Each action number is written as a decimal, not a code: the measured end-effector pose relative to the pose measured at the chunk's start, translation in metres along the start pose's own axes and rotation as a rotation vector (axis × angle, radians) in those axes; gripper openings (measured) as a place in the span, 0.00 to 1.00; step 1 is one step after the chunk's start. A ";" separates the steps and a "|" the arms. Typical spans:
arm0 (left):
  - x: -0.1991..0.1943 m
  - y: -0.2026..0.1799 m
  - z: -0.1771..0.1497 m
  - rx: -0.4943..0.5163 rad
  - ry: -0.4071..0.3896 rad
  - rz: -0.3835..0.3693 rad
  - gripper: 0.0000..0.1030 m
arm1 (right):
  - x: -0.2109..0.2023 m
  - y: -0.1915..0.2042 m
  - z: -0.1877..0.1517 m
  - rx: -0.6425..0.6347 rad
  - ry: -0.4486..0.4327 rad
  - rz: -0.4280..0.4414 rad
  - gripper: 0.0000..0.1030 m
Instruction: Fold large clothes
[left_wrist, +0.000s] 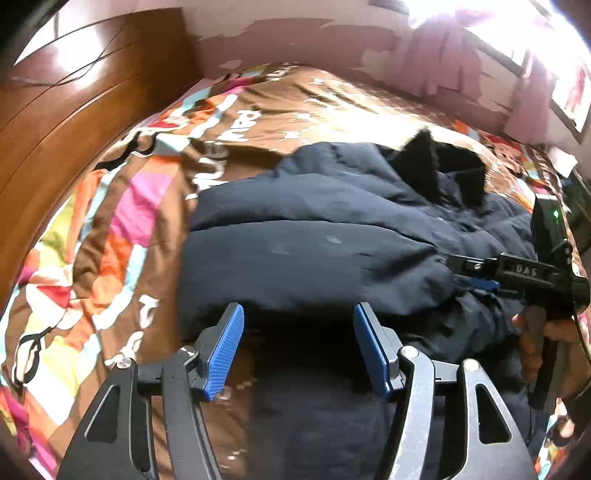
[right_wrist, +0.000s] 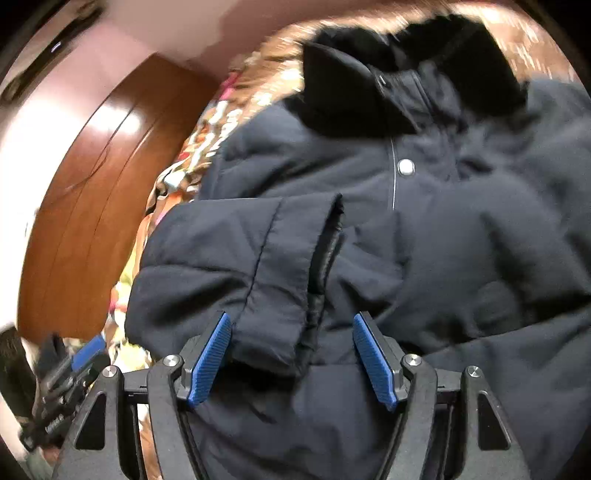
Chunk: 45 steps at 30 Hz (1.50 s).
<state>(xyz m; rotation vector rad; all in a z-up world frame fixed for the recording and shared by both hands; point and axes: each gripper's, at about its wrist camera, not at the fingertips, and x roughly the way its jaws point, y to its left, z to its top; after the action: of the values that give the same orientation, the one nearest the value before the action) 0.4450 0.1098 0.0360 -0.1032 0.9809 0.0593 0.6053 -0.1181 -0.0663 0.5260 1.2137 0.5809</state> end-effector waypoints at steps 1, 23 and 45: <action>-0.001 0.005 0.001 -0.005 -0.003 0.009 0.54 | 0.002 -0.002 0.001 0.031 -0.001 0.018 0.64; -0.015 -0.035 0.048 0.014 -0.025 -0.020 0.54 | -0.209 0.023 -0.014 -0.153 -0.291 -0.069 0.05; 0.109 -0.104 0.035 0.240 0.114 -0.006 0.54 | -0.195 -0.087 -0.035 -0.114 -0.216 -0.553 0.54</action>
<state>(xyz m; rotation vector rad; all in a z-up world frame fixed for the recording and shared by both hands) 0.5447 0.0107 -0.0292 0.1117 1.0941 -0.0705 0.5365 -0.3105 0.0047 0.1357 1.0519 0.1150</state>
